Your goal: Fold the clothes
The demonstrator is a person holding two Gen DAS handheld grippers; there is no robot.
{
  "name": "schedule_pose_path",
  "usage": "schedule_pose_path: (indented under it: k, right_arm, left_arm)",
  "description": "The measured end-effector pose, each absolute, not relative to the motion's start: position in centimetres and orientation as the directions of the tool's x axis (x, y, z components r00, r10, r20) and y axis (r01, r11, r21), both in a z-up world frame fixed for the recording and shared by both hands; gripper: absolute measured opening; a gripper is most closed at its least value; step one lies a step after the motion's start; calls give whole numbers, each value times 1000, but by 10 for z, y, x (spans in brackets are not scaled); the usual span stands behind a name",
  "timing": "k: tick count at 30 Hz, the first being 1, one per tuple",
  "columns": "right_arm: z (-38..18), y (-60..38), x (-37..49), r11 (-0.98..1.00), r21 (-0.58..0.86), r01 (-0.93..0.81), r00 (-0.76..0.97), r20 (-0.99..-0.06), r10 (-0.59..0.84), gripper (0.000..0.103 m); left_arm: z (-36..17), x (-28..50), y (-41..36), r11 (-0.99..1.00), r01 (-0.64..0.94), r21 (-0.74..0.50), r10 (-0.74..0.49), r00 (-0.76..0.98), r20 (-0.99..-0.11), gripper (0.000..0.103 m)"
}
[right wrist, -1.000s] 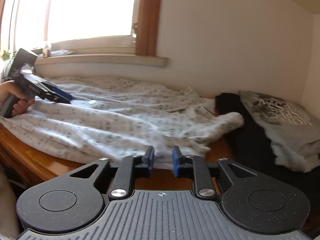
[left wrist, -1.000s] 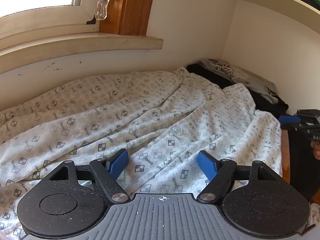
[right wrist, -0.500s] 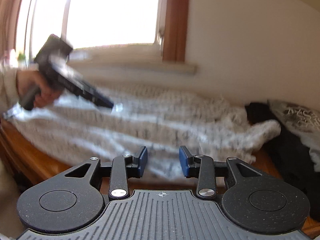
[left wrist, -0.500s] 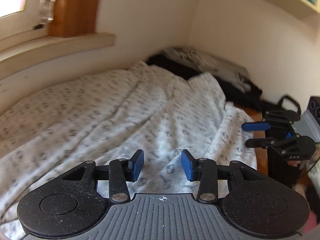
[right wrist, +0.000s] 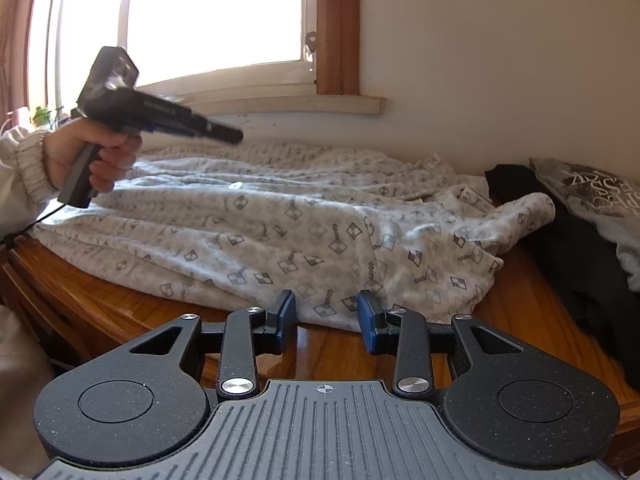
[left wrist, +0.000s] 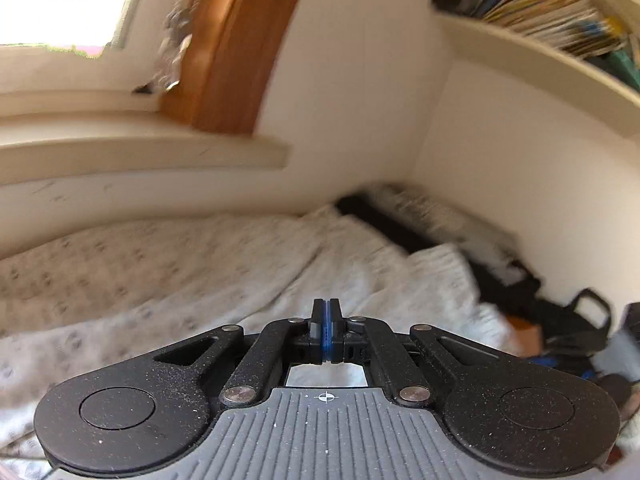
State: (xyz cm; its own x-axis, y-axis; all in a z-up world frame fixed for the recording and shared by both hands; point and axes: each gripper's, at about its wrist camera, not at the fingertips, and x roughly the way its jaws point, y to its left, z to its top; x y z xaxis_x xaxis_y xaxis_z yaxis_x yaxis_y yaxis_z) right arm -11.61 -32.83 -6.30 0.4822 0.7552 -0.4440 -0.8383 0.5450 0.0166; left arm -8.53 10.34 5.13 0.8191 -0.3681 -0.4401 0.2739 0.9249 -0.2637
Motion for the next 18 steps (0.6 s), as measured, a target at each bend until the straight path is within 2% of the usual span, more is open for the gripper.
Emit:
schedule_pose_path:
  k: [2, 5, 6, 9, 16, 17, 18]
  right_arm:
    - [-62, -330, -116, 547, 14, -837, 485, -444, 754, 35]
    - [-59, -333, -119, 548, -1, -836, 494, -435, 753, 35]
    - [-57, -334, -120, 546, -2, -838, 494, -430, 756, 35]
    - [-52, -332, -126, 519, -12, -855, 474, -426, 771, 35]
    - [-55, -306, -133, 439, -123, -890, 440, -482, 758, 35]
    - [-55, -304, -133, 434, -141, -890, 445, -482, 755, 35]
    - [-53, -302, -131, 435, -151, -888, 450, -487, 749, 35]
  left_arm:
    - [48, -86, 103, 925, 278, -259, -372, 804, -464, 5]
    - [47, -91, 100, 920, 301, -251, -389, 779, -492, 31]
    - [48, -95, 97, 922, 310, -232, -387, 778, -495, 36]
    - [53, -110, 89, 924, 336, -185, -382, 780, -495, 43]
    - [58, -136, 63, 922, 370, -112, -373, 778, -506, 43]
    - [58, -139, 58, 921, 378, -98, -373, 774, -511, 44]
    - [58, -141, 53, 916, 390, -90, -378, 770, -513, 50]
